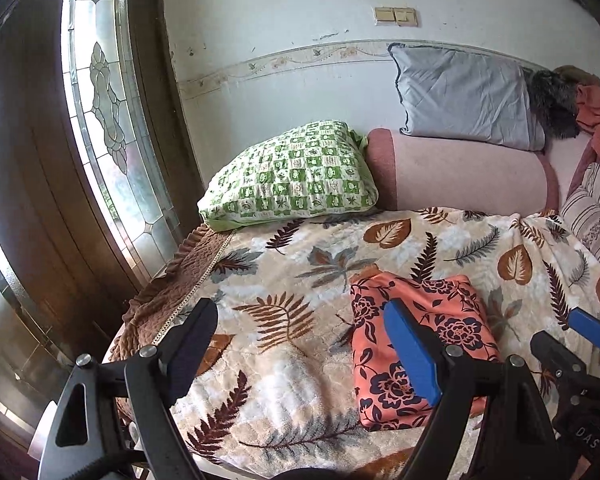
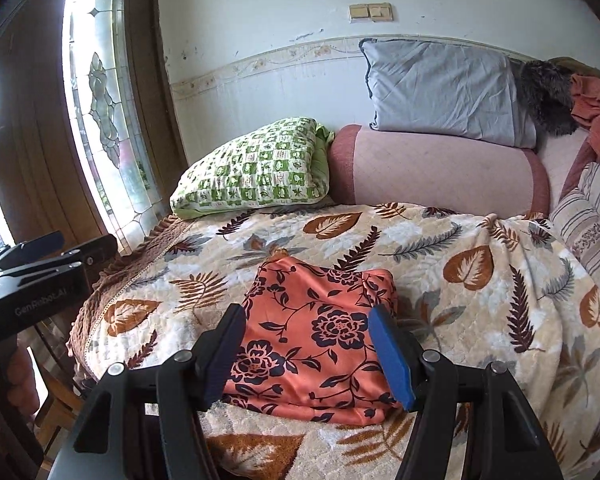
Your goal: Fold small clothes
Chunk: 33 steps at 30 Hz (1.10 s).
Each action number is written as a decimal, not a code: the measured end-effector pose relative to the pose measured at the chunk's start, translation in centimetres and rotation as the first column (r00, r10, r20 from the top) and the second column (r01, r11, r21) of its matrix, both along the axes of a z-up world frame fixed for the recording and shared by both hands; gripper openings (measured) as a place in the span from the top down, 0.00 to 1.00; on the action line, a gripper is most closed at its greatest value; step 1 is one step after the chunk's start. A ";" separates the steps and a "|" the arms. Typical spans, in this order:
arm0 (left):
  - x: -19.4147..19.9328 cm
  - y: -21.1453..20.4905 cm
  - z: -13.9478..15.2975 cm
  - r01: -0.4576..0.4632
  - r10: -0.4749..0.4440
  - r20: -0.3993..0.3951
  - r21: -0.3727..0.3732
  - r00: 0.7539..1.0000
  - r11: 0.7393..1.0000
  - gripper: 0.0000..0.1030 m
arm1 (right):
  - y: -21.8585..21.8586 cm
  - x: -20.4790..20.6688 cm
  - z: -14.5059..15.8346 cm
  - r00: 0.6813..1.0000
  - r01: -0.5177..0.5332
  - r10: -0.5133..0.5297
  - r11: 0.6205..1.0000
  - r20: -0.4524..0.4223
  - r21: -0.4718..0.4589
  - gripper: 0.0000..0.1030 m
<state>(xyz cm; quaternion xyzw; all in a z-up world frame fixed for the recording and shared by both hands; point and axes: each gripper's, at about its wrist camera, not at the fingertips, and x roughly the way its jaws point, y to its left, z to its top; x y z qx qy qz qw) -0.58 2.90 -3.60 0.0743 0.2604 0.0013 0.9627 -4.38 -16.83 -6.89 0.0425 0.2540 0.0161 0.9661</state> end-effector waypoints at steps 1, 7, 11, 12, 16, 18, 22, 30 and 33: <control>0.0 0.1 0.0 0.001 -0.001 0.002 -0.001 1.000 1.000 0.17 | 0.0 0.0 0.0 1.000 0.003 -0.003 1.000 -0.003 0.003 0.35; -0.3 0.3 0.2 -0.002 0.002 0.006 -0.003 1.000 1.000 0.17 | 0.2 0.1 -0.1 1.000 0.015 -0.015 1.000 -0.009 -0.002 0.35; -0.3 0.3 0.3 0.000 0.000 0.008 -0.003 1.000 1.000 0.17 | 0.2 0.0 0.1 1.000 0.016 -0.016 1.000 -0.002 0.001 0.35; -0.4 0.2 0.4 0.002 -0.002 0.009 -0.002 1.000 1.000 0.17 | 0.2 0.0 0.2 1.000 0.016 -0.016 1.000 -0.001 0.000 0.35; -0.4 0.0 0.6 0.007 -0.007 0.012 0.001 1.000 1.000 0.17 | 0.0 -0.1 0.3 1.000 0.021 -0.021 1.000 0.000 0.006 0.35; -0.5 -0.1 0.6 0.007 -0.007 0.011 0.001 1.000 1.000 0.17 | 0.0 -0.1 0.3 1.000 0.022 -0.022 1.000 0.001 0.005 0.35; -0.4 -0.2 0.6 0.006 -0.006 0.011 0.000 1.000 1.000 0.17 | 0.1 0.0 0.3 1.000 0.024 -0.024 1.000 0.000 0.005 0.35; -0.4 -0.3 0.5 0.009 -0.009 0.008 -0.005 1.000 1.000 0.17 | 0.1 0.0 0.0 1.000 0.025 -0.024 1.000 -0.008 0.006 0.35; -0.4 -0.4 0.3 0.010 -0.010 0.006 -0.007 1.000 1.000 0.17 | 0.1 0.2 -0.1 1.000 0.027 -0.027 1.000 -0.013 0.007 0.35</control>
